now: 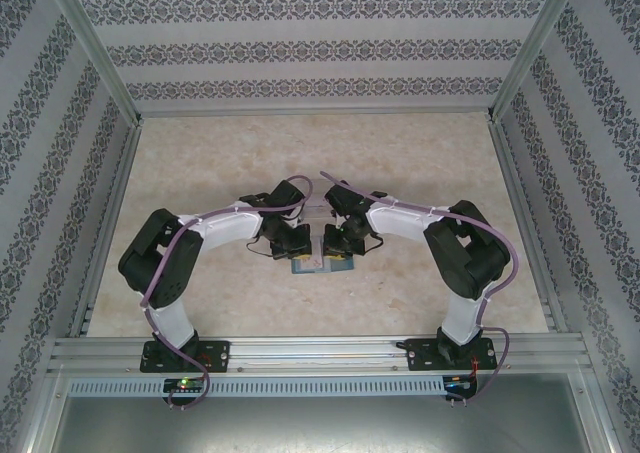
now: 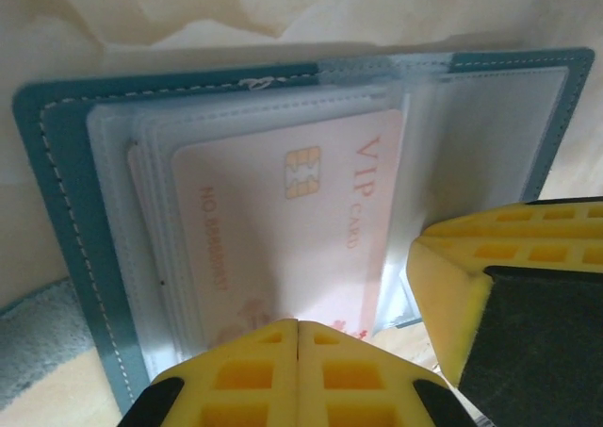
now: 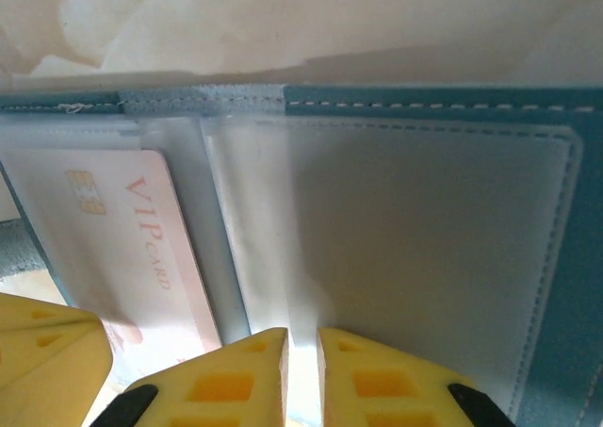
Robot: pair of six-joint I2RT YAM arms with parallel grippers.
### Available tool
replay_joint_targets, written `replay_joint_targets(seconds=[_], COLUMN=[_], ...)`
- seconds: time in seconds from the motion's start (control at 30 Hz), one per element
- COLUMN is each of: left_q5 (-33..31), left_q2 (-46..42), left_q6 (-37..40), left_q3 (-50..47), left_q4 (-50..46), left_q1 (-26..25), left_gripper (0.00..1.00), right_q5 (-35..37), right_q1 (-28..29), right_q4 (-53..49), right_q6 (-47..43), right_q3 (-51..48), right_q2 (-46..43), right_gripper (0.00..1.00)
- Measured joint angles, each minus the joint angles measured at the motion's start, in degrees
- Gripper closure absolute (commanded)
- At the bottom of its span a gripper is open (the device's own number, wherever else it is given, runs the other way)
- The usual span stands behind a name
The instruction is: Take the credit cards out of the card holder
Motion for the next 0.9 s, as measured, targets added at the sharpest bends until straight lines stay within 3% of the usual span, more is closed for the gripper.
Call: replay_joint_targets(seconds=[0.9], left_q5=[-1.11], left_q2=[1.27], left_q6=[0.26], left_q3=[0.26], left_q4=[-0.24], left_q1=[-0.07], left_gripper=[1.0], right_q5=[-7.08], right_q1=[-0.02], right_q4=[8.52], right_q6=[3.1], right_q3=[-0.02], right_q2=[0.79], right_gripper=[0.81])
